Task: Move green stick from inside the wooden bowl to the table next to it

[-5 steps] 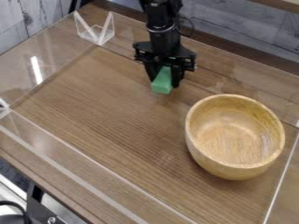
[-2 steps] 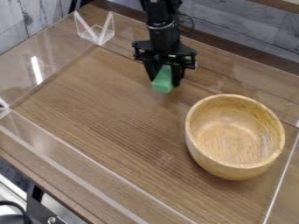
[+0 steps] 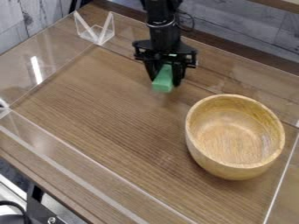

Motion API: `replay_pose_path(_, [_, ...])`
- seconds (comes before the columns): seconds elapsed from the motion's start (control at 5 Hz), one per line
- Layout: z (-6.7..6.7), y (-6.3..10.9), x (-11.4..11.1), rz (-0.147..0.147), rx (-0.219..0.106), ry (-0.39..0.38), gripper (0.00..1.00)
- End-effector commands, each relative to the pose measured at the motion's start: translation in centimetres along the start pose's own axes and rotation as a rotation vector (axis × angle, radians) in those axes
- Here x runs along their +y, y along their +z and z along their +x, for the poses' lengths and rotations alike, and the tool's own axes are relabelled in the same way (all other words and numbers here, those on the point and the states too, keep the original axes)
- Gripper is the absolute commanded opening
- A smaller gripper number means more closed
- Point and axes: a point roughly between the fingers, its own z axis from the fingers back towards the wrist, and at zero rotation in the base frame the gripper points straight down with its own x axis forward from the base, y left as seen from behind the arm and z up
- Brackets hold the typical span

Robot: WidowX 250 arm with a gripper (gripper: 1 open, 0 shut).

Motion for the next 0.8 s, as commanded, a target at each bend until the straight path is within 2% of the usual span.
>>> replay_pose_path(0.0, [1.29, 2.16, 0.17, -0.006, -0.068, 0.011, 0.0])
replay_pose_path(0.4, [1.26, 2.09, 0.12, -0.014, -0.053, 0.018, 0.0])
replay_pose_path(0.6, [0.77, 1.5, 0.53, 0.001, -0.016, 0.021, 1.0])
